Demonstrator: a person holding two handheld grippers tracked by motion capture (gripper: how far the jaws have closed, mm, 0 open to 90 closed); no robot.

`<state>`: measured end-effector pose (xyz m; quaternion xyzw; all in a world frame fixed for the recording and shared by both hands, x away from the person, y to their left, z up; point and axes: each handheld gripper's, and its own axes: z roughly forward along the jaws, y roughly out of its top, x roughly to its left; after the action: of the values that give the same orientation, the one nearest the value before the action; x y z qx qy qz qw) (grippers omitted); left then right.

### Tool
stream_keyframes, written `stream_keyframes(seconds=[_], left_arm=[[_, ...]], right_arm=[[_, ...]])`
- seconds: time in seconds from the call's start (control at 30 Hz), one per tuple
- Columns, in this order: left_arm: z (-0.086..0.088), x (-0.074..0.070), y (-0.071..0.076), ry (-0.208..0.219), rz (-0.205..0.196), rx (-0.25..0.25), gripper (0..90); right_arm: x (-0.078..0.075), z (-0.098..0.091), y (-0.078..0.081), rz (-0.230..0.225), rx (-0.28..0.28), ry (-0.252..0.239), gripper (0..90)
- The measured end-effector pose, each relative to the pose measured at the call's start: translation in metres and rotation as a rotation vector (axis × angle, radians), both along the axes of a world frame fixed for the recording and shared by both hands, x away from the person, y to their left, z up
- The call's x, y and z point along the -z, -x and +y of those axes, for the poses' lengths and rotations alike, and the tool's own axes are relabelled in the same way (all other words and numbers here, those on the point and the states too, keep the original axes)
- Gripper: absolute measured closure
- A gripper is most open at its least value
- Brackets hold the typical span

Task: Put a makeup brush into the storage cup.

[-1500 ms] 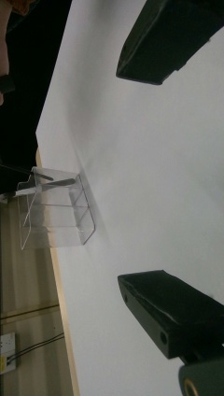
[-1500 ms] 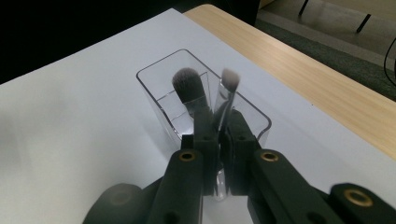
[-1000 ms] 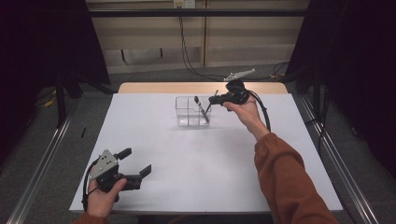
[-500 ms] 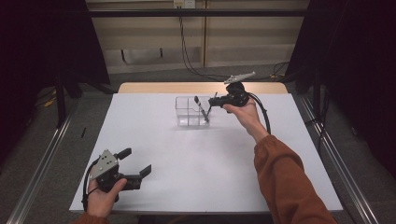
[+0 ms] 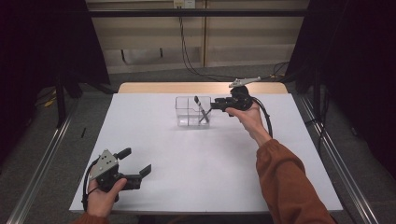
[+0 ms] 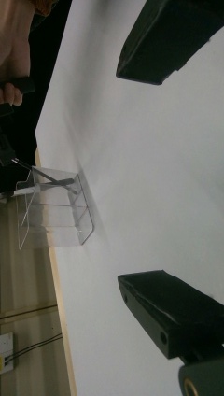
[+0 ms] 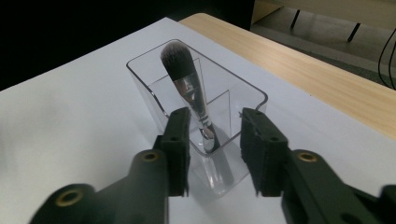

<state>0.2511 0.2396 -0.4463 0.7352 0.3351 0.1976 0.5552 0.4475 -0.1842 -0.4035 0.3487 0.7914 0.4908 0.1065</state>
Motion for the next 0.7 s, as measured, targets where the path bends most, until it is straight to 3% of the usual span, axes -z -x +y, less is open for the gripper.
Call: stream_keyframes(seconds=[0.3, 0.43, 0.6, 0.7], left_arm=[[-0.001, -0.001, -0.004, 0.018, 0.001, -0.009, 2.9], [-0.002, 0.000, -0.006, 0.018, 0.004, -0.008, 2.9], [0.000, 0.000, -0.005, 0.021, 0.008, -0.020, 2.9], [0.001, 0.000, -0.004, 0.018, 0.005, -0.023, 2.9]], right_arm=[[0.001, -0.002, 0.010, -0.038, 0.018, -0.023, 33.9], [0.003, 0.000, 0.014, -0.058, 0.059, -0.023, 15.1], [0.005, -0.002, 0.017, -0.049, 0.080, -0.053, 2.4], [0.006, -0.006, 0.020, -0.054, 0.083, -0.067, 0.6]])
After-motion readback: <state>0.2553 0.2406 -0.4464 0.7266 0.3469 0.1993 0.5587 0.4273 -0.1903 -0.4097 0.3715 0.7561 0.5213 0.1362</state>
